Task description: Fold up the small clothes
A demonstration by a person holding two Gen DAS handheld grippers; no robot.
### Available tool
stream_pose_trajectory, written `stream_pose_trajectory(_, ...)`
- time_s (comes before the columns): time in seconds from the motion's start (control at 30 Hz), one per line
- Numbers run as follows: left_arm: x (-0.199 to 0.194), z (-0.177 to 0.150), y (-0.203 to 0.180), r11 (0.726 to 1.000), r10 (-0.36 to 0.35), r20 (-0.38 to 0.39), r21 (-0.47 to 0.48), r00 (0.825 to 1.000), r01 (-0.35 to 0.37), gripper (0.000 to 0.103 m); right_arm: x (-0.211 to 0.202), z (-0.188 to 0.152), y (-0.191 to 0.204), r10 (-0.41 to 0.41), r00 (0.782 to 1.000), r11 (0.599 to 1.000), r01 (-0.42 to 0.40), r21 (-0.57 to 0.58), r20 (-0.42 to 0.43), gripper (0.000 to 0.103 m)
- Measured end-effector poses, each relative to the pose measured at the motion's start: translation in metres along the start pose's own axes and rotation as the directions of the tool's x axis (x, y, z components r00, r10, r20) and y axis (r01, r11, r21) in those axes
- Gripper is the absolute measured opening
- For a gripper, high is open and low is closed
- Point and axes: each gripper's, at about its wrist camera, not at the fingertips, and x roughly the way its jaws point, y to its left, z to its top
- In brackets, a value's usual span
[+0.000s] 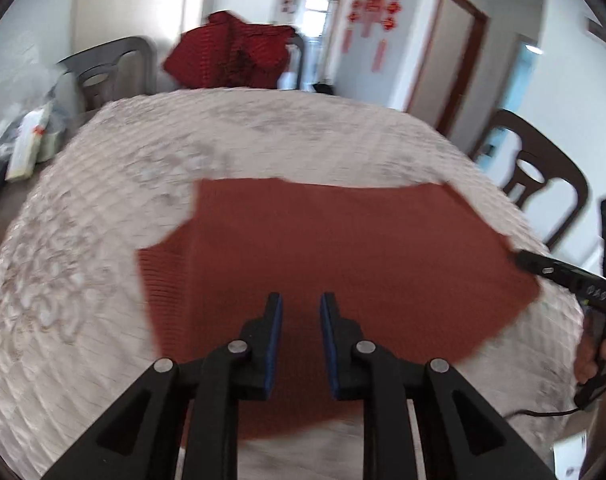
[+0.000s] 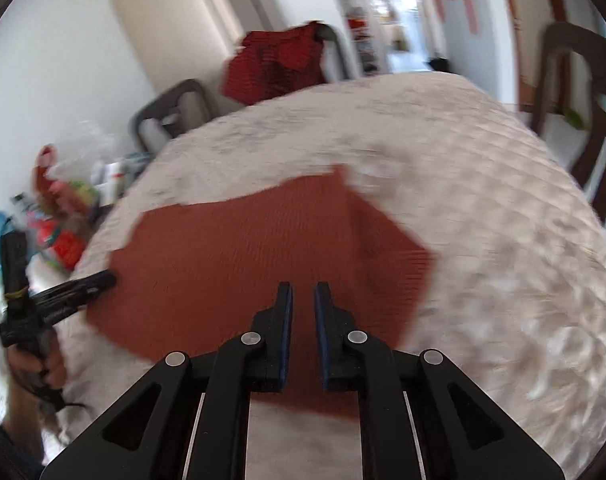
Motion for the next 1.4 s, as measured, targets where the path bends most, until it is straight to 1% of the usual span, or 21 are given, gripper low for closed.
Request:
stream_pose_trajectory(0.1,0.003,-0.009,-0.029,0.995,-0.078,-0.026,0.056,0.997,0.08,0.026,0.013,-0.013,0.038,0.044,0.998,0.995,-0.049,-0.091,-0.049,0.011)
stream_pose_trajectory(0.17,0.011,-0.014,-0.04,0.99,-0.112,-0.059,0.077,0.992,0.116,0.029,0.025,-0.023,0.052,0.073,0.994,0.989,-0.083,-0.126,-0.083,0.011)
stream_pose_trajectory(0.2,0.015,-0.017,-0.045,0.99,-0.106,-0.069,0.09,0.992,0.112,0.035,0.032,-0.026,0.055,0.07,0.992,0.988,-0.083,-0.131,-0.104,0.011)
stream_pose_trajectory(0.23,0.017,-0.019,-0.049,0.988,-0.097,-0.053,0.113,0.994,0.102,0.038,0.038,-0.028,0.054,0.059,0.991,0.989,-0.074,-0.131,-0.116,0.011)
stream_pose_trajectory(0.3,0.015,-0.017,-0.054,0.988,-0.079,-0.05,0.132,0.996,0.085,0.038,0.041,-0.029,0.049,0.076,0.991,0.99,-0.089,-0.11,-0.112,0.011)
stream_pose_trajectory(0.37,0.01,-0.014,-0.053,0.989,-0.083,-0.053,0.12,0.995,0.089,0.038,0.033,-0.024,0.042,0.079,0.992,0.994,-0.087,-0.071,-0.097,0.011)
stream_pose_trajectory(0.43,0.006,-0.015,-0.049,0.989,-0.082,-0.042,0.117,0.996,0.087,0.038,0.021,-0.025,0.04,0.074,0.995,0.994,-0.079,-0.08,-0.07,0.011)
stream_pose_trajectory(0.5,0.007,-0.021,-0.04,0.992,-0.067,-0.041,0.108,0.997,0.072,0.038,0.017,-0.028,0.031,0.046,0.997,0.996,-0.05,-0.073,-0.064,0.011)
stream_pose_trajectory(0.53,0.007,-0.024,-0.035,0.993,-0.079,-0.038,0.09,0.996,0.082,0.038,0.018,-0.031,0.019,0.019,0.997,0.999,-0.022,-0.042,-0.075,0.011)
stream_pose_trajectory(0.6,0.002,-0.025,-0.024,0.992,-0.121,-0.033,0.034,0.992,0.122,0.038,0.012,-0.032,-0.001,0.077,0.995,0.996,-0.075,0.039,-0.062,0.011)
stream_pose_trajectory(0.63,-0.002,-0.025,-0.02,0.991,-0.131,-0.026,0.013,0.991,0.131,0.038,0.007,-0.031,-0.01,0.091,0.995,0.993,-0.086,0.086,-0.051,0.011)
stream_pose_trajectory(0.67,-0.007,-0.025,-0.015,0.991,-0.131,-0.007,-0.004,0.991,0.131,0.038,0.003,-0.031,-0.01,0.08,0.996,0.993,-0.076,0.089,-0.039,0.011)
stream_pose_trajectory(0.73,-0.014,-0.025,-0.007,0.994,-0.104,0.02,-0.023,0.994,0.105,0.038,-0.007,-0.031,-0.013,0.036,0.999,0.996,-0.035,0.079,-0.005,0.011)
stream_pose_trajectory(0.83,-0.013,-0.027,0.011,0.997,-0.043,0.014,-0.07,0.999,0.044,0.038,-0.014,-0.034,-0.033,0.052,0.999,0.985,-0.054,0.167,0.015,0.011)
stream_pose_trajectory(0.9,-0.01,-0.03,0.022,0.993,-0.056,0.003,-0.104,0.998,0.056,0.038,-0.014,-0.037,-0.048,0.06,0.998,0.972,-0.062,0.228,0.019,0.011)
stream_pose_trajectory(1.0,-0.014,-0.03,0.024,0.992,-0.068,0.005,-0.108,0.998,0.068,0.038,-0.02,-0.036,-0.044,0.056,0.998,0.973,-0.061,0.224,0.029,0.011)
stream_pose_trajectory(1.07,-0.014,-0.03,0.027,0.992,-0.058,0.013,-0.111,0.998,0.059,0.038,-0.024,-0.031,-0.042,0.037,0.998,0.977,-0.047,0.207,0.05,0.011)
stream_pose_trajectory(1.13,-0.013,-0.032,0.034,0.989,-0.076,0.011,-0.129,0.997,0.076,0.038,-0.02,-0.029,-0.049,0.007,0.999,0.973,-0.016,0.232,0.038,0.011)
stream_pose_trajectory(1.23,-0.016,-0.032,0.035,0.987,-0.084,0.012,-0.138,0.996,0.084,0.038,-0.021,-0.029,-0.06,0.025,0.999,0.953,-0.038,0.301,0.045,0.011)
stream_pose_trajectory(1.3,-0.017,-0.028,0.033,0.987,-0.078,0.021,-0.138,0.997,0.08,0.038,-0.025,-0.026,-0.055,0.008,0.998,0.962,-0.024,0.272,0.057,0.011)
stream_pose_trajectory(1.4,-0.012,-0.014,0.03,0.992,-0.034,0.037,-0.123,0.999,0.039,0.038,-0.023,-0.018,-0.047,0.055,0.996,0.965,-0.072,0.254,0.071,0.011)
